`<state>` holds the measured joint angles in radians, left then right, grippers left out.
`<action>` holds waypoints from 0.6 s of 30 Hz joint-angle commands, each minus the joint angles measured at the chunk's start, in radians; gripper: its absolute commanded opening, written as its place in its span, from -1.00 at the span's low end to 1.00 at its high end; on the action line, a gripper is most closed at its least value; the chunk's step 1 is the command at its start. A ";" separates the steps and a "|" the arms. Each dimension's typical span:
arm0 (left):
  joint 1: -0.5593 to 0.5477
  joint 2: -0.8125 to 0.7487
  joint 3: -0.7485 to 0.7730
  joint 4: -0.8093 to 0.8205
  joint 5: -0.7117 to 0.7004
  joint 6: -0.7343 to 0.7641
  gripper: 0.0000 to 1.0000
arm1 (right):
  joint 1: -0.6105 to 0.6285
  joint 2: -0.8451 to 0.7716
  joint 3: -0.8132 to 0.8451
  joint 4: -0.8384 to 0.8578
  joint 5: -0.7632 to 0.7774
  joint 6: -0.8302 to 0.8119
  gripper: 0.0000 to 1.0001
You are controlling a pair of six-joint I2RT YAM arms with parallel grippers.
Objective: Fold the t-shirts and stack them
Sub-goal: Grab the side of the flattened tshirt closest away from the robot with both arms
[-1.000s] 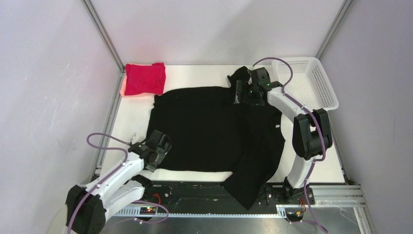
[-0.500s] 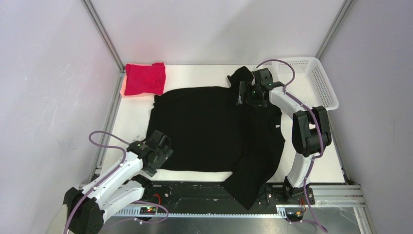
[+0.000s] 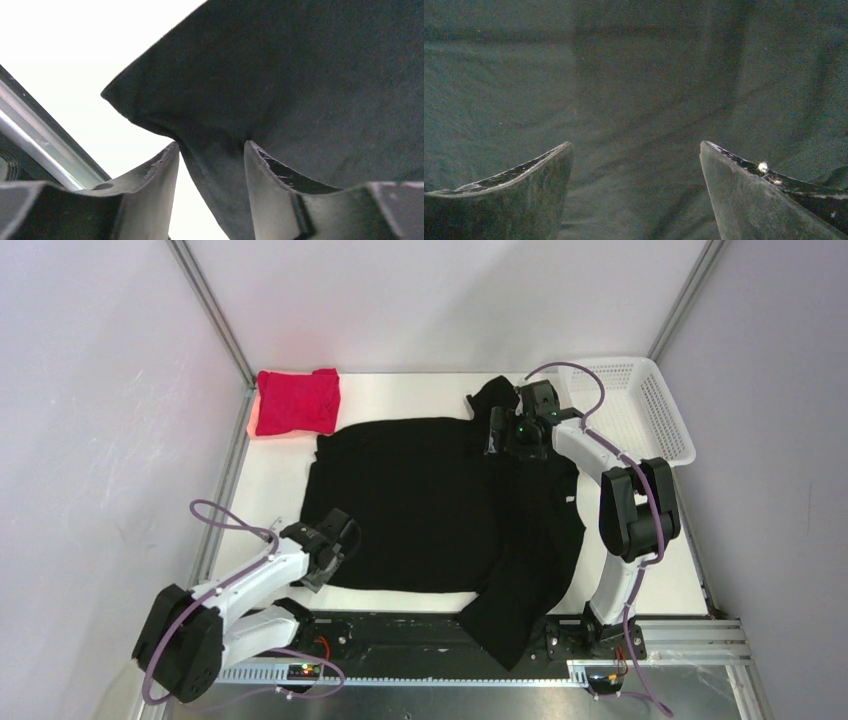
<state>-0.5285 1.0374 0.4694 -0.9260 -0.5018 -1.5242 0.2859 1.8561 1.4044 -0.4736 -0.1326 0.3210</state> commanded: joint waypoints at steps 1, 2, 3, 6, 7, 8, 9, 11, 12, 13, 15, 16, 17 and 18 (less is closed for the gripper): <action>0.010 0.064 0.009 0.065 -0.106 -0.092 0.05 | -0.002 -0.026 -0.007 0.021 0.000 0.001 0.99; 0.013 0.067 0.003 0.067 -0.115 -0.097 -0.01 | -0.001 -0.029 -0.009 0.021 -0.001 0.000 0.99; 0.016 0.067 -0.001 0.073 -0.131 -0.109 -0.04 | 0.000 -0.030 -0.010 0.019 -0.001 0.000 0.99; 0.037 0.051 -0.016 0.085 -0.134 -0.106 -0.25 | 0.009 -0.043 -0.011 0.004 0.018 -0.003 0.99; 0.038 0.037 -0.018 0.092 -0.136 -0.101 -0.32 | 0.012 -0.047 -0.013 -0.002 0.025 -0.005 0.99; 0.039 0.032 -0.022 0.095 -0.137 -0.097 -0.50 | 0.020 -0.056 -0.014 -0.011 0.036 -0.005 0.99; 0.039 0.022 -0.023 0.101 -0.138 -0.093 -0.68 | 0.025 -0.061 -0.014 -0.016 0.042 -0.006 0.99; 0.039 0.011 -0.023 0.106 -0.131 -0.072 -0.95 | 0.049 -0.092 -0.017 -0.054 0.061 -0.018 0.99; 0.039 0.007 -0.023 0.107 -0.124 -0.054 -0.98 | 0.069 -0.104 -0.030 -0.068 0.065 -0.023 0.99; 0.039 0.002 -0.024 0.114 -0.123 -0.043 -0.99 | 0.082 -0.137 -0.042 -0.073 0.067 -0.033 0.99; 0.038 -0.008 -0.027 0.123 -0.121 -0.017 -1.00 | 0.121 -0.198 -0.090 -0.092 0.063 -0.046 0.99; 0.039 -0.012 -0.028 0.126 -0.119 0.003 -1.00 | 0.150 -0.223 -0.131 -0.117 0.064 -0.048 0.98; 0.038 -0.024 -0.029 0.136 -0.118 0.015 -1.00 | 0.184 -0.275 -0.153 -0.129 0.069 -0.048 0.98; 0.038 -0.031 -0.034 0.147 -0.120 0.040 -1.00 | 0.201 -0.305 -0.201 -0.158 0.071 -0.046 0.98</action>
<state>-0.4950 1.0416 0.4492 -0.8230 -0.5953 -1.5490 0.4007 1.7168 1.2980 -0.5365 -0.0772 0.3000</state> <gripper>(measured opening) 0.010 0.992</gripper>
